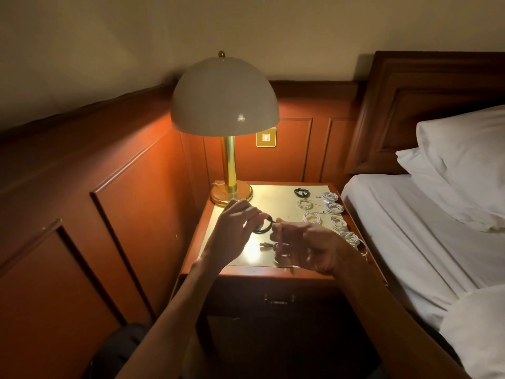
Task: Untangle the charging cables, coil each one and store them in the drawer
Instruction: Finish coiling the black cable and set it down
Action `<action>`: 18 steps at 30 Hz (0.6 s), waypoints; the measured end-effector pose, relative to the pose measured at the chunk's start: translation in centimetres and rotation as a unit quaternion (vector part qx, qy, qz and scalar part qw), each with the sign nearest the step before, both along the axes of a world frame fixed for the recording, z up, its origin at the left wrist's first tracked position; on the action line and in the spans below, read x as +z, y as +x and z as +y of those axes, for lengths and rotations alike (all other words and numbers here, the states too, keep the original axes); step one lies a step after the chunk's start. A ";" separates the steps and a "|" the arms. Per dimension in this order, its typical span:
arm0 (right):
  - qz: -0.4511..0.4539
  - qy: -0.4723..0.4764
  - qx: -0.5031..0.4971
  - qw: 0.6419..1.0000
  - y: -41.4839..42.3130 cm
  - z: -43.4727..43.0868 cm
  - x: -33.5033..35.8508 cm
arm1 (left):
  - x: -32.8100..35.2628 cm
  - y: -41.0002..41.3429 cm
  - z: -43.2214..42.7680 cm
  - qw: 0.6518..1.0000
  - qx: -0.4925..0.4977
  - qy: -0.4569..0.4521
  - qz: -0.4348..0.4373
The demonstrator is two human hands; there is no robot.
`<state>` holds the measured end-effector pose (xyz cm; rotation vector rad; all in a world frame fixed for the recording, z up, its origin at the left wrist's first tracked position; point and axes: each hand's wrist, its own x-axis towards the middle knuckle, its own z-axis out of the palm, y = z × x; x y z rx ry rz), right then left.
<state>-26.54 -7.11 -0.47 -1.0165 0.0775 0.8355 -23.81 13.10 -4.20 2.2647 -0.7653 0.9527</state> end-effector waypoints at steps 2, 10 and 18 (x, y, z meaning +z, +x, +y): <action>-0.166 -0.135 -0.015 0.977 0.2 -0.8 -0.3 | 0.2 0.1 0.1 0.998 -0.018 -0.042 0.047; -0.568 -0.378 -0.211 0.700 -0.7 -0.4 -2.7 | -0.7 -2.2 -2.6 0.914 -0.069 -0.308 0.256; -0.286 -0.164 -0.369 0.869 -1.3 2.8 -4.2 | -1.5 -2.6 -4.5 0.883 -0.056 -0.387 0.258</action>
